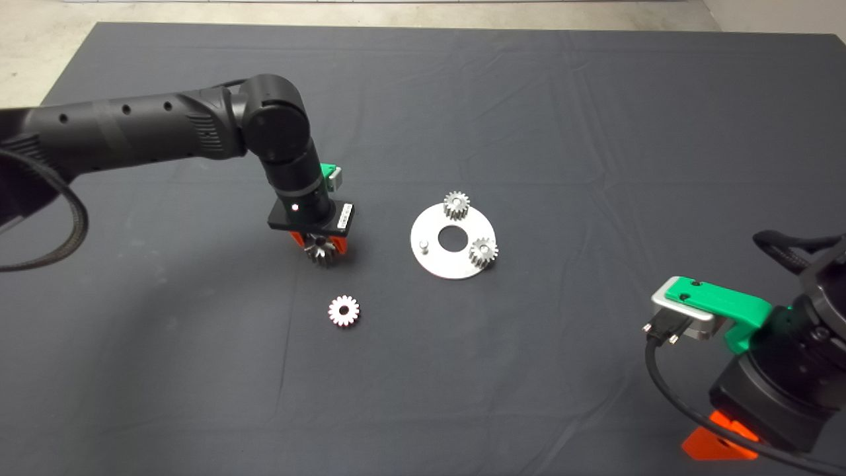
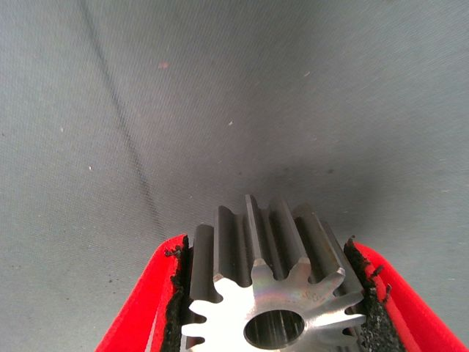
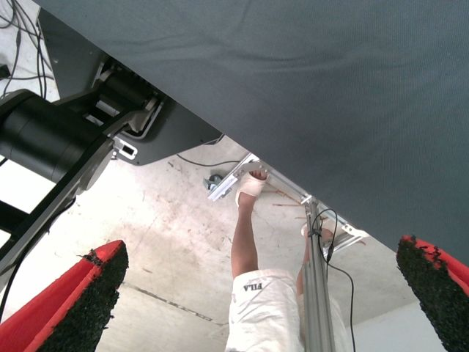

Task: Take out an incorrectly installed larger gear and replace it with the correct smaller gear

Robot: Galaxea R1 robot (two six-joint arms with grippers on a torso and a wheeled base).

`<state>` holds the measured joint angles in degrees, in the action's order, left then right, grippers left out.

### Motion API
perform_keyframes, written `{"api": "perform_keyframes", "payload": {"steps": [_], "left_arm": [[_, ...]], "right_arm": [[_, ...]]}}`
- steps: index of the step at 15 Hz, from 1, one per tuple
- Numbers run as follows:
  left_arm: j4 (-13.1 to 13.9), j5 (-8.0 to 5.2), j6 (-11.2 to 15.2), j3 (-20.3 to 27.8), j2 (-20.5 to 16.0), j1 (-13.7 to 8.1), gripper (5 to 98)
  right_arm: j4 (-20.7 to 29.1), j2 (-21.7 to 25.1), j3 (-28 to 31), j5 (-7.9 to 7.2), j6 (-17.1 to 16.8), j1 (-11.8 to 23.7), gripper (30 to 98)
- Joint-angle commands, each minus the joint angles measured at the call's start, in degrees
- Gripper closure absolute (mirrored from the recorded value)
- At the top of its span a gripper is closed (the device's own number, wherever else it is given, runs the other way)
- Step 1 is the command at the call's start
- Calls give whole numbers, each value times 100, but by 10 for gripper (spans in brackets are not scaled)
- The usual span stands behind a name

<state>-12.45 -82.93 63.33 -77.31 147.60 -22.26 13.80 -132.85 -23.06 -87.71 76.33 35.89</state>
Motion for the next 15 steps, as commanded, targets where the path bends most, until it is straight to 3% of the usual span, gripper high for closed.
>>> {"api": "perform_keyframes", "payload": {"steps": [1,3,6,8,15], "left_arm": [[29,31,13,139,2,-174,573],[32,42,4,139,10,-174,573],[41,286,13,130,10,-174,573],[41,371,13,130,25,-165,573],[41,399,13,121,-7,-94,573]], "right_arm": [[141,17,14,-493,23,120,316],[141,17,14,-493,30,120,316],[141,17,14,-493,30,120,316],[141,17,14,-493,23,120,316],[141,26,14,-493,23,120,316]]}}
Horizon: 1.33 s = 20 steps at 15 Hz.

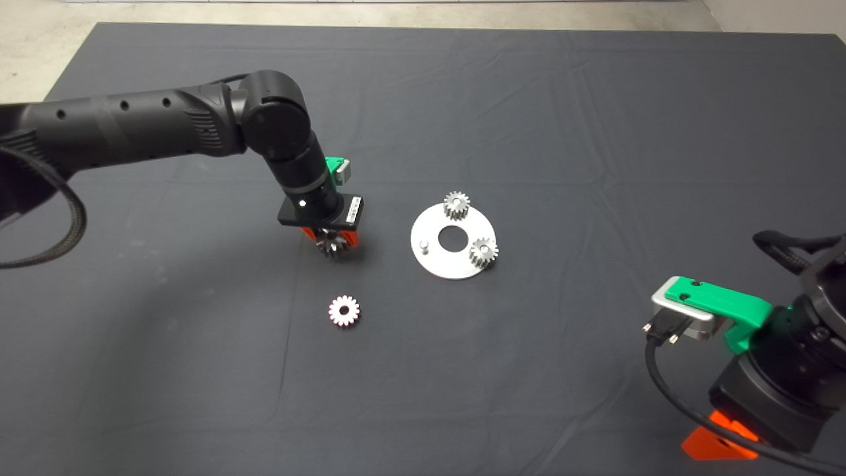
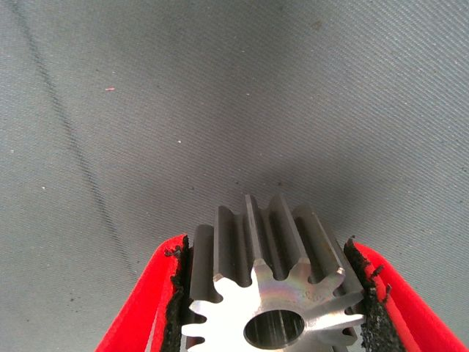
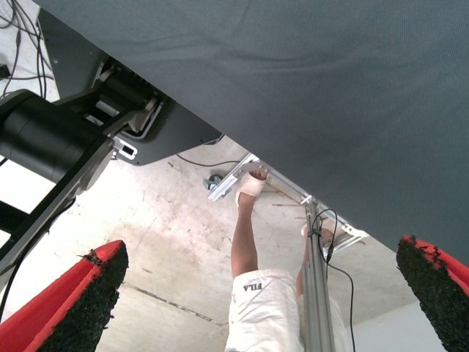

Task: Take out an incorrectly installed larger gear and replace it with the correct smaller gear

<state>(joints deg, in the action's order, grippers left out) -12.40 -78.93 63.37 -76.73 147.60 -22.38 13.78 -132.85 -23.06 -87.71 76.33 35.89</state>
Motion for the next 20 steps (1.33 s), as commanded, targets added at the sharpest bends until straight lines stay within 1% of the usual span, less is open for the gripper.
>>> {"api": "perform_keyframes", "payload": {"steps": [1,3,5,10,12,13,14,16,18,20], "left_arm": [[36,1,9,63,-7,-74,573],[36,1,13,63,-7,-56,573],[36,-17,18,63,18,22,573],[36,-2,35,63,-16,23,573],[36,-4,-22,89,19,23,569],[36,1,17,81,2,23,569],[36,0,0,81,-7,23,569],[36,1,-17,76,-7,23,542],[36,1,-35,98,10,32,542],[36,-8,9,98,-26,23,505]], "right_arm": [[143,26,14,-496,26,120,316],[143,26,14,-497,31,120,316],[151,26,14,-501,32,120,316],[143,26,14,-501,32,120,316],[143,26,14,-501,32,120,316],[143,26,14,-495,32,120,316],[143,26,14,-501,32,120,316],[143,26,14,-493,32,120,316],[143,26,14,-501,32,120,316],[143,26,14,-501,32,120,316]]}}
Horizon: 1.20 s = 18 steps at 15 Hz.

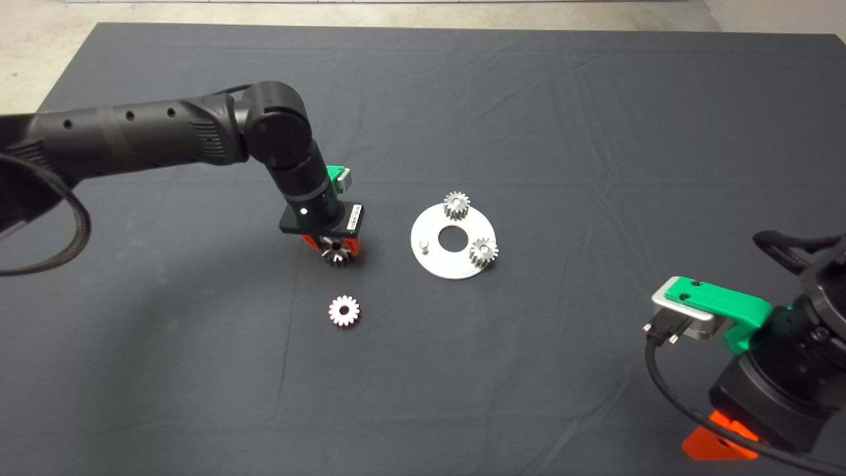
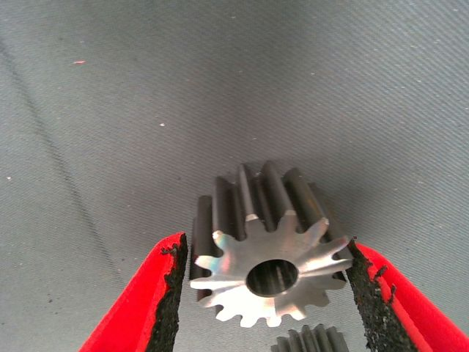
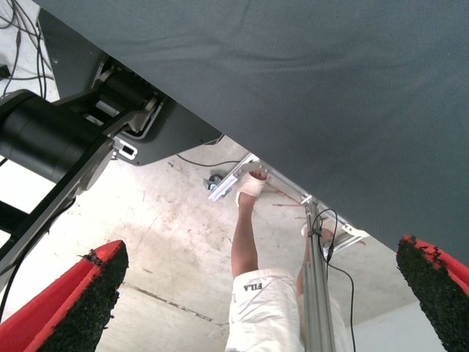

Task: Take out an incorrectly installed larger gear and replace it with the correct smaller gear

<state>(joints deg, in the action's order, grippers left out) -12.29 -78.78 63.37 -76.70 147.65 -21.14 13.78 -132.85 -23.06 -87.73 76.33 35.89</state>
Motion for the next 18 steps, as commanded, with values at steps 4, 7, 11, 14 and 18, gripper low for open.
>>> {"api": "perform_keyframes", "payload": {"steps": [4,7,11,14,18], "left_arm": [[40,-471,24,339,-286,-396,456],[165,-482,525,1095,-740,-900,406],[236,-428,1129,1866,-829,-919,351],[236,-196,1607,2517,-1000,-910,308],[227,240,1843,3116,-1111,-898,255]], "right_arm": [[143,61,14,-500,31,120,316],[143,53,14,-491,31,120,316],[143,53,14,-497,31,120,316],[143,61,14,-500,31,120,316],[143,53,14,-491,31,120,316]]}}
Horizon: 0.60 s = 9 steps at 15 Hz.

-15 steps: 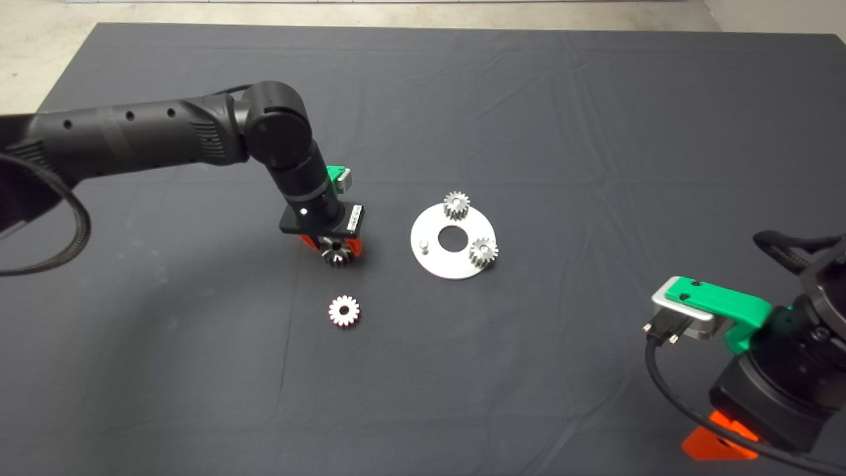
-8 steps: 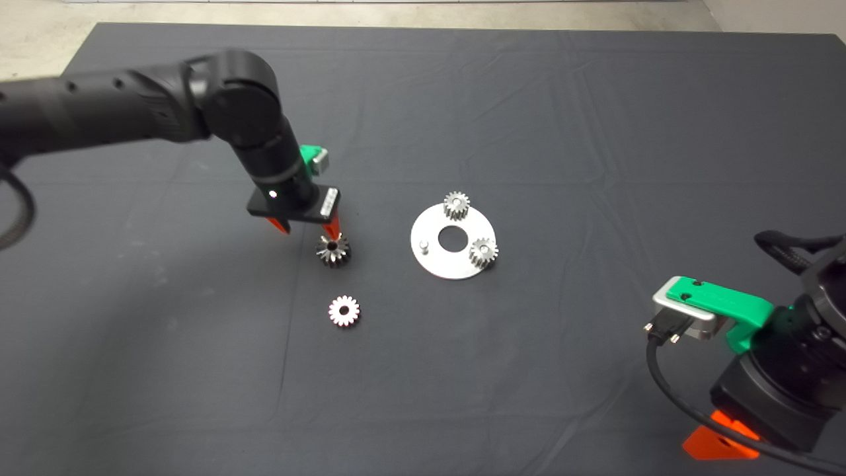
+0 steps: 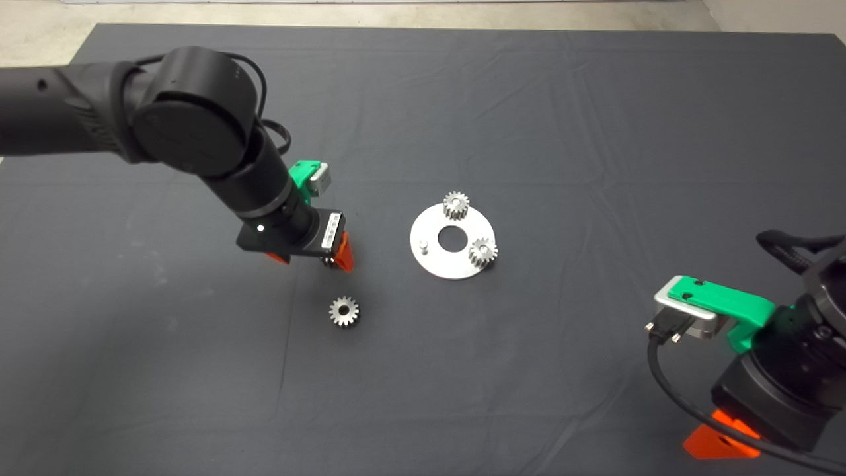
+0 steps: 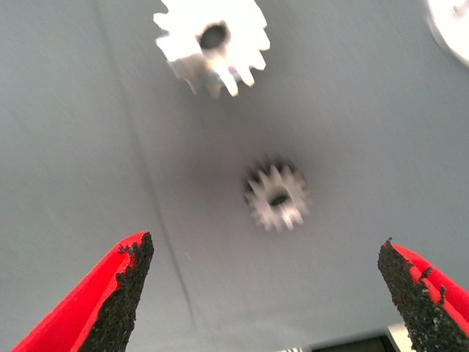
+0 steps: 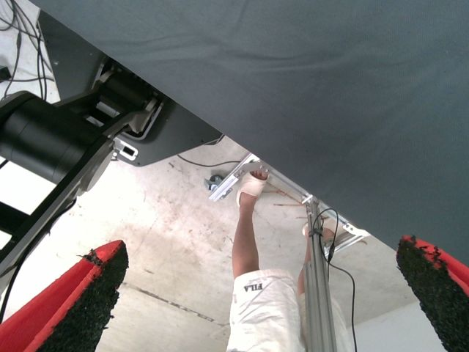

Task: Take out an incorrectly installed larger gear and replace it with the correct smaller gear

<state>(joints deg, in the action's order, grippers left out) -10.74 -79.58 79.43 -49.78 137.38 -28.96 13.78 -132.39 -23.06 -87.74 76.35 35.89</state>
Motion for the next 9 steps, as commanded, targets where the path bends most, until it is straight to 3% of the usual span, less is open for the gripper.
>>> {"api": "perform_keyframes", "payload": {"steps": [1,3,5,7,9], "left_arm": [[63,321,292,532,-74,-92,256],[54,395,323,493,-74,-14,204],[3,662,214,429,3,334,182],[-33,690,114,205,34,641,154],[-51,672,90,105,31,707,154]], "right_arm": [[143,6,14,-491,29,120,316],[143,3,14,-499,21,120,316],[143,6,14,-499,28,120,316],[143,-2,14,-499,27,120,316],[143,-11,14,-490,29,120,316]]}}
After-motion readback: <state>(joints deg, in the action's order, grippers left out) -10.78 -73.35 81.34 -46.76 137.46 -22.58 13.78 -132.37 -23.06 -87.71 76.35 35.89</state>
